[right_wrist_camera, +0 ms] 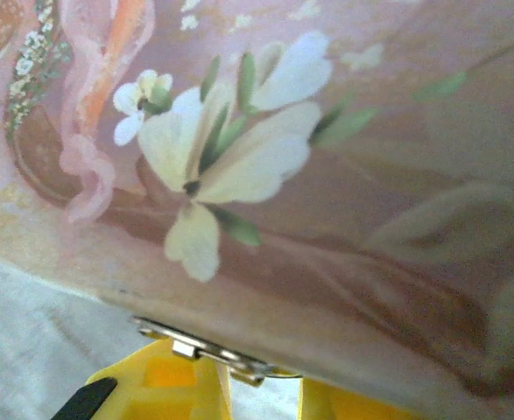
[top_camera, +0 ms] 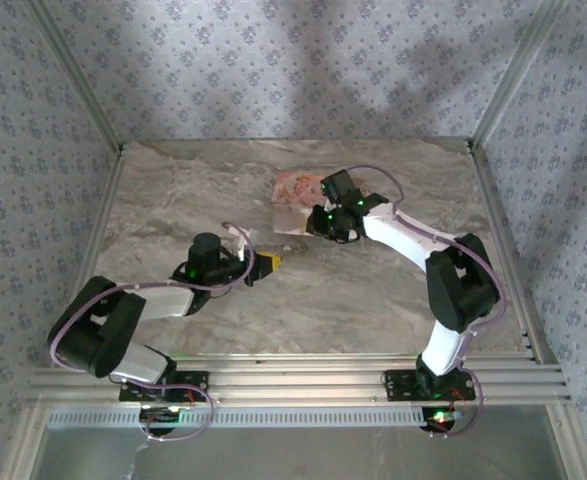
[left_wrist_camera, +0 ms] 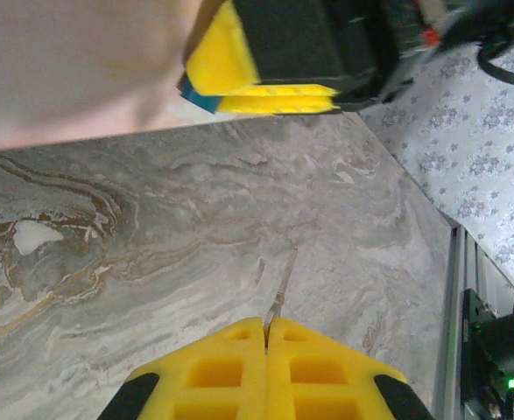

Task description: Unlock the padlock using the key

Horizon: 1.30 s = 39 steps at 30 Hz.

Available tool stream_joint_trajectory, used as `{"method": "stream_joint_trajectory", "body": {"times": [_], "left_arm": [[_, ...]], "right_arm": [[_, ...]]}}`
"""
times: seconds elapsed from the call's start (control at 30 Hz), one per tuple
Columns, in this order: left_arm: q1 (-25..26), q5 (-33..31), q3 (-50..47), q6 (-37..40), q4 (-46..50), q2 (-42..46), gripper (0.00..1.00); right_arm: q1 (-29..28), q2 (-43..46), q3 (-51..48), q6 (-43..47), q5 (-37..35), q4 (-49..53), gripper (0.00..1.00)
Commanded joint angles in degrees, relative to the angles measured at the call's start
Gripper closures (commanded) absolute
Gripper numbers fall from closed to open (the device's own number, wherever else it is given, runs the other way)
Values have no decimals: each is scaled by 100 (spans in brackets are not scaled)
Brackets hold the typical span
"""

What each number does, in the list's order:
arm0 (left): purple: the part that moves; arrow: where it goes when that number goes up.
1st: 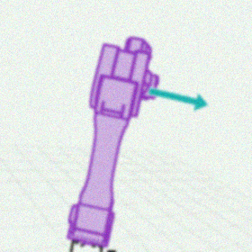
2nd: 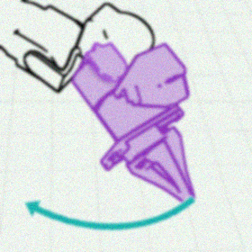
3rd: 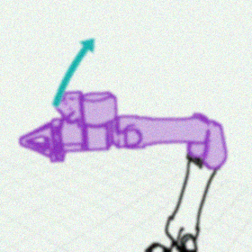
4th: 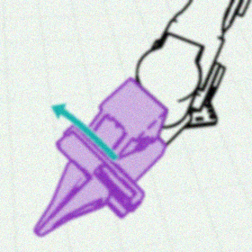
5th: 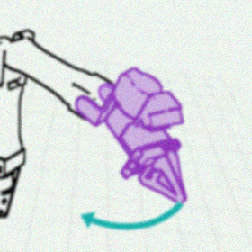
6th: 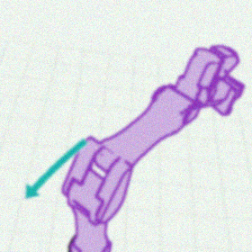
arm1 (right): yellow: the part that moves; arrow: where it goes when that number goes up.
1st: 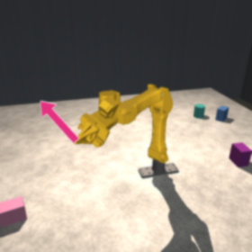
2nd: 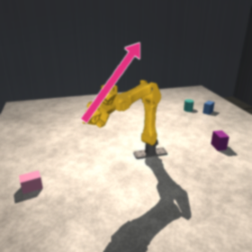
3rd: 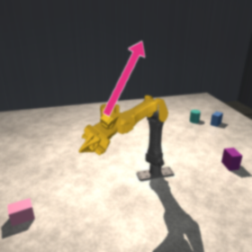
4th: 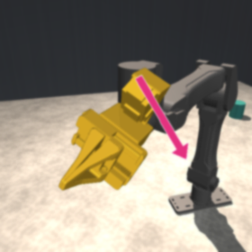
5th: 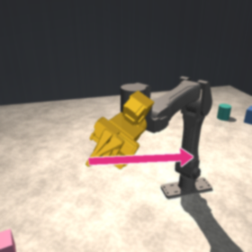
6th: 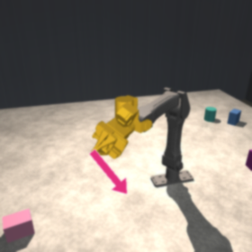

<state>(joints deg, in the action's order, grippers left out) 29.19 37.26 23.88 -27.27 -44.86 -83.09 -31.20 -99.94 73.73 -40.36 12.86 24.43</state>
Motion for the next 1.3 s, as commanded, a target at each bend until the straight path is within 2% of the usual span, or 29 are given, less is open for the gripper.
{"method": "stream_joint_trajectory", "body": {"times": [0.0,0.2,0.33,0.57,0.77,1.27], "left_arm": [[95,-86,161,-63,-839,-104,100],[163,-191,230,-11,-1146,-311,100],[158,-253,240,-258,-1750,-625,100],[153,-430,315,-719,-2342,-940,100],[157,-344,394,-1067,-2751,-1202,100],[157,-143,515,-1363,-3132,-1612,100]], "right_arm": [[50,454,128,-374,937,54,100],[158,683,172,-732,1602,52,100],[185,796,133,-868,1805,-26,100],[185,844,-6,-1149,1956,-249,100],[185,862,-118,-1296,1958,-421,100],[159,906,-250,-1425,1943,-609,100]]}}
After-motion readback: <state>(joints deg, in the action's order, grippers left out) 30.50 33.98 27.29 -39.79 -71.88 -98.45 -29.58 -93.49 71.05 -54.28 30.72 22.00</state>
